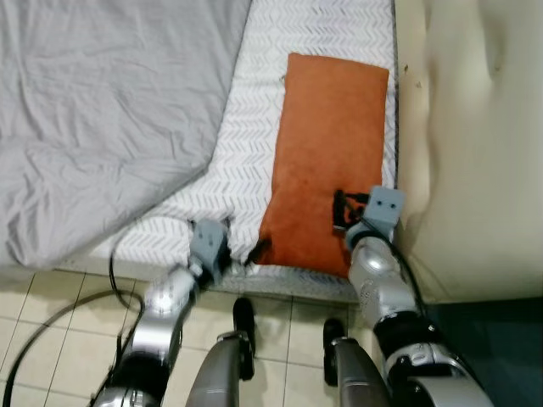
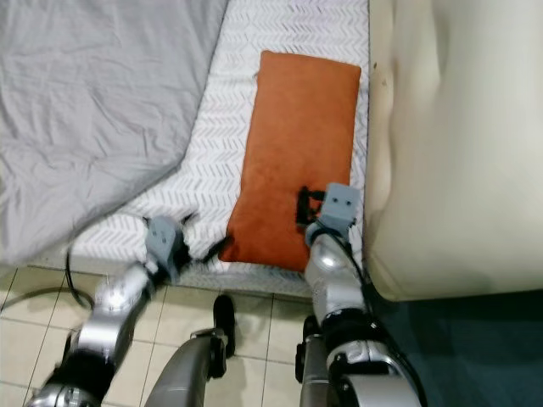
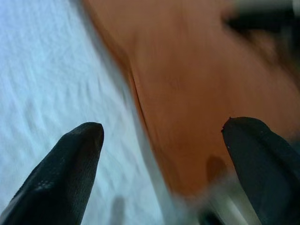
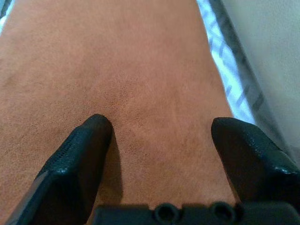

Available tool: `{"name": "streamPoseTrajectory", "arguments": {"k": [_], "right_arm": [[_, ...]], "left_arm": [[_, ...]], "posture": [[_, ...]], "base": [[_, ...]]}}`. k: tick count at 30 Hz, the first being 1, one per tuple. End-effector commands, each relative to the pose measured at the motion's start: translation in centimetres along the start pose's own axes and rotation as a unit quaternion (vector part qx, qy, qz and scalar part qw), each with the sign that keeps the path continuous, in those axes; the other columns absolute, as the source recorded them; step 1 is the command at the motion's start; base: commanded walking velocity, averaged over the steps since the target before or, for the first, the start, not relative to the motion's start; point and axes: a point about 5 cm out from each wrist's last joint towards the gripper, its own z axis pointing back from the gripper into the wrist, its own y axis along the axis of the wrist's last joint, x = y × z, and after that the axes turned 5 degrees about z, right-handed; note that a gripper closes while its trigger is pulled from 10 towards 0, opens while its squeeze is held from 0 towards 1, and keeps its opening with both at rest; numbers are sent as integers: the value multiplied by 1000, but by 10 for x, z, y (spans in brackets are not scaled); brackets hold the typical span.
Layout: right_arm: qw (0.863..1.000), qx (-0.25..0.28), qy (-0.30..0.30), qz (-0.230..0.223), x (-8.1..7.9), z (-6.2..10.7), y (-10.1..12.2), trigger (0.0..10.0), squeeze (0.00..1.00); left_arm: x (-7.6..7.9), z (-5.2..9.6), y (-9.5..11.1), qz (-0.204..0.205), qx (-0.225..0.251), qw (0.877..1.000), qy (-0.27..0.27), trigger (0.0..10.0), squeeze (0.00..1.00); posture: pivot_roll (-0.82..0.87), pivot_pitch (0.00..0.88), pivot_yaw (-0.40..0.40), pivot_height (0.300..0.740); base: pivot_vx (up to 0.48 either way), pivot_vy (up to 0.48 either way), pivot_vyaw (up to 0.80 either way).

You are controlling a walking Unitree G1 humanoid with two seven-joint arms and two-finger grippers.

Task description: Clean up the room

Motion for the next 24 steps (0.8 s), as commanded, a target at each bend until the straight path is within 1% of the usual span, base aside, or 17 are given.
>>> {"name": "streamPoseTrajectory", "arguments": {"k": [1,2,3,5,6,7,8,9,10,13,14,15,16,18,20,21,24], "right_arm": [[994,-101,12,-46,5,6,-37,10000,0],[991,-122,8,-54,9,6,-44,10000,0],[988,-142,10,-63,11,7,-50,10000,0],[984,-166,9,-70,12,9,-58,9882,0],[984,-166,9,-70,12,9,-58,9882,0],[982,-175,13,-73,12,10,-60,4078,0],[982,-175,13,-73,12,10,-60,4078,0],[981,-181,13,-75,12,11,-64,275,0],[978,-189,14,-86,11,12,-67,0,0],[975,-200,21,-99,7,14,-72,0,0],[973,-206,26,-106,4,15,-75,0,0],[973,-206,26,-106,4,15,-75,0,0],[972,-207,27,-107,3,16,-75,0,0],[971,-209,27,-109,2,16,-76,0,0],[972,-208,27,-109,2,16,-76,0,0],[972,-208,27,-109,2,16,-76,0,0],[973,-201,26,-108,1,15,-74,0,0]], "left_arm": [[10,8,-11,14,-11,1000,-18,10000,0],[15,12,-23,22,-23,999,-16,10000,0],[18,13,-29,31,-29,999,-13,10000,0],[23,14,-33,38,-33,999,-10,10000,0],[23,14,-33,38,-33,999,-10,10000,0],[24,14,-32,39,-34,999,-8,10000,0],[24,14,-32,39,-34,999,-8,10000,0],[25,16,-30,40,-36,999,-6,10000,0],[24,17,-27,41,-39,998,-1,10000,0],[23,19,-24,33,-41,999,6,10000,0],[22,20,-22,20,-38,999,9,10000,0],[22,20,-22,20,-38,999,9,10000,0],[22,20,-21,10,-35,999,10,10000,0],[25,19,-20,7,-31,999,11,10000,0],[32,21,-22,12,-32,999,11,10000,0],[32,21,-22,12,-32,999,11,10000,0],[38,23,-21,18,-34,999,19,10000,0]], "posture": [[-82,485,32,740],[-71,483,26,740],[-65,478,20,740],[-60,478,18,740],[-60,478,18,740],[-53,478,15,740],[-53,478,15,740],[-44,473,13,740],[-37,469,12,740],[-29,466,14,740],[-27,462,13,740],[-27,462,13,740],[-27,462,13,740],[-23,459,12,740],[-23,464,12,740],[-23,464,12,740],[-21,472,11,740]], "base": [[0,0,0],[0,0,0],[0,0,0],[0,0,0],[0,0,0],[0,0,0],[0,0,0],[0,0,0],[0,0,0],[0,0,0],[0,0,0],[0,0,0],[0,0,0],[0,0,0],[0,0,0],[0,0,0],[0,0,0]]}}
